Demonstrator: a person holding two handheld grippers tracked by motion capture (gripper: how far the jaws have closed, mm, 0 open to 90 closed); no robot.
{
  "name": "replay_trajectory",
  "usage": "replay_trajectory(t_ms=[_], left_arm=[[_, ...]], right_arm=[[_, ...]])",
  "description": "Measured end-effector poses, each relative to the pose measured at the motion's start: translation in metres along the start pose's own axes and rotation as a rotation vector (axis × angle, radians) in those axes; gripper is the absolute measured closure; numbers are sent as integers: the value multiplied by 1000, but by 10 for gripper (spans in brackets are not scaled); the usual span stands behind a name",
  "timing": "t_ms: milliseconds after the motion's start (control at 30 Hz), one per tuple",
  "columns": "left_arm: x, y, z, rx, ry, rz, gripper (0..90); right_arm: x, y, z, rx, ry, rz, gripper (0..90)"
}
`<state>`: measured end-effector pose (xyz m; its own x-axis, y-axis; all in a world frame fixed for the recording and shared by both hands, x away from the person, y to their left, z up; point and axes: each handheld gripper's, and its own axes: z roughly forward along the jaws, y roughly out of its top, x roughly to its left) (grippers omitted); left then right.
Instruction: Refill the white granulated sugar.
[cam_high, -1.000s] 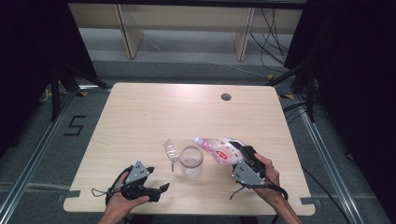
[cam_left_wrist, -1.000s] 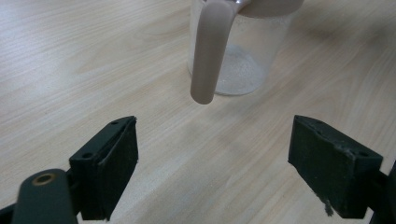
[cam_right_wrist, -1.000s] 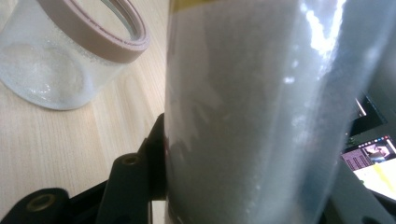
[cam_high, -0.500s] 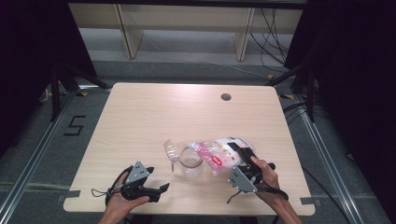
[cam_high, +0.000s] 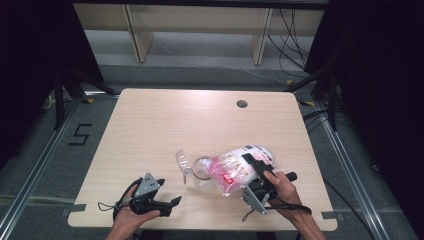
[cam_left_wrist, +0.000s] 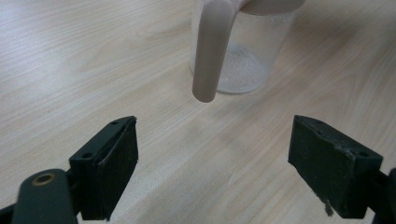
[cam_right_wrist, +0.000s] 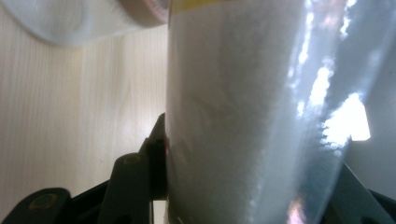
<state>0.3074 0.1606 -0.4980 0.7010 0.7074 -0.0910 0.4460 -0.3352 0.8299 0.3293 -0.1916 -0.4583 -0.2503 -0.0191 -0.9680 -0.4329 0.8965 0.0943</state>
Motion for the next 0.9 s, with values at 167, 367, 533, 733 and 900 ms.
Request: replay_trajectory(t_ms=[167,367,533,733,900], left_arm=[[0,0,0,-5,4,-3,156],[1,0,0,1,5,-1,155],[0,0,1,3,6,-14,155],[0,-1,1,9,12,-11,155],[0,-1,1,4,7,-14,155]], right_arm=[[3,0,1,-4,3,-5,540],[2,0,0,10,4,-55,543],[5,2,-2,56,0,-63,545],[1,5,0,30,-17,-151,549],[4,4,-1,62,-2,-118,553]])
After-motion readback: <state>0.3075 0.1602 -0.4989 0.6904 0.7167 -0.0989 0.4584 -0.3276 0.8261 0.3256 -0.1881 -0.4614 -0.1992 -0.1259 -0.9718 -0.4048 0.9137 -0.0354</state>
